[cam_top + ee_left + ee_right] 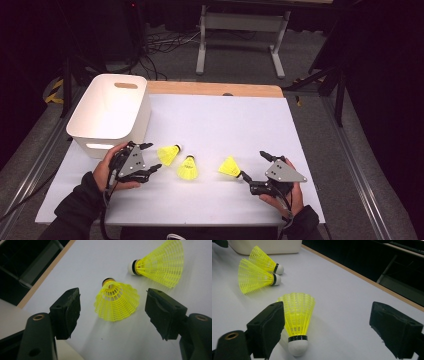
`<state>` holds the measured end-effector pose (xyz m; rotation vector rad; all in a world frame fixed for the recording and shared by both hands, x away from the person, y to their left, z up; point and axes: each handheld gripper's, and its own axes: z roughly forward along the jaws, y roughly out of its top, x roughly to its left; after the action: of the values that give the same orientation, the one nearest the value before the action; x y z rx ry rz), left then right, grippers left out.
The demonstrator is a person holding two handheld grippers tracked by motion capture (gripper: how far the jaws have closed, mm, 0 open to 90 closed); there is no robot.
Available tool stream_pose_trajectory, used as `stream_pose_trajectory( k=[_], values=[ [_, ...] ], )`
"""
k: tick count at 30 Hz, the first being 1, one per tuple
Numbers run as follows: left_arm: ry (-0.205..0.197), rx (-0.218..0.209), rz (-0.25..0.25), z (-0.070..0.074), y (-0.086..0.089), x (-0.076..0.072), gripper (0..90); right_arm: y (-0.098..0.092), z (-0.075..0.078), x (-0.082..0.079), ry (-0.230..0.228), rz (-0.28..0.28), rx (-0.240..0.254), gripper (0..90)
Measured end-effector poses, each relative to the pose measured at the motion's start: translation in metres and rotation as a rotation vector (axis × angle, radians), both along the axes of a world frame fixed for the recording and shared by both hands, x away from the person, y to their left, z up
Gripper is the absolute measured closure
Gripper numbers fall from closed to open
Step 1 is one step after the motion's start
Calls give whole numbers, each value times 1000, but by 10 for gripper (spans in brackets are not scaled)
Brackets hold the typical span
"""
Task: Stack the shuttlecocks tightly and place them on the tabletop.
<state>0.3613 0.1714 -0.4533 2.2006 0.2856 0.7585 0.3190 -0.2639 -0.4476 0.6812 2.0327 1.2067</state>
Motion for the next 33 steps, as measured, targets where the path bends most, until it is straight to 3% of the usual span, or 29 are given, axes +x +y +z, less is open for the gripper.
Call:
stream_pose_trajectory(
  k=[3, 4, 7, 11, 12, 16, 19, 23, 27, 33],
  values=[
    [5, 38, -22, -1, -11, 8, 330, 1, -1, 1, 7, 4, -5, 141],
    [19, 44, -16, 0, -15, 12, 338, 1, -1, 1, 11, 4, -6, 142],
    [0, 90, 6, -1, -21, 16, 397, 1, -3, 1, 18, 7, -17, 144],
    [11, 111, 9, -3, -28, 22, 471, 1, -3, 2, 20, 8, -21, 146],
    [22, 120, 1, -3, -29, 24, 528, 1, -3, 2, 22, 10, -22, 147],
    [1, 142, 1, -1, -32, 26, 627, 1, -4, 2, 27, 12, -25, 151],
    [2, 142, -1, 0, -35, 26, 664, 1, -4, 3, 30, 13, -35, 153],
    [4, 149, -17, 1, -39, 27, 825, 2, -4, 2, 30, 16, -41, 157],
    [8, 145, -8, 5, -42, 29, 896, 1, -4, 3, 35, 19, -35, 158],
    [51, 111, 81, 17, -45, 33, 899, 1, -4, 3, 36, 20, -32, 161]
  ],
)
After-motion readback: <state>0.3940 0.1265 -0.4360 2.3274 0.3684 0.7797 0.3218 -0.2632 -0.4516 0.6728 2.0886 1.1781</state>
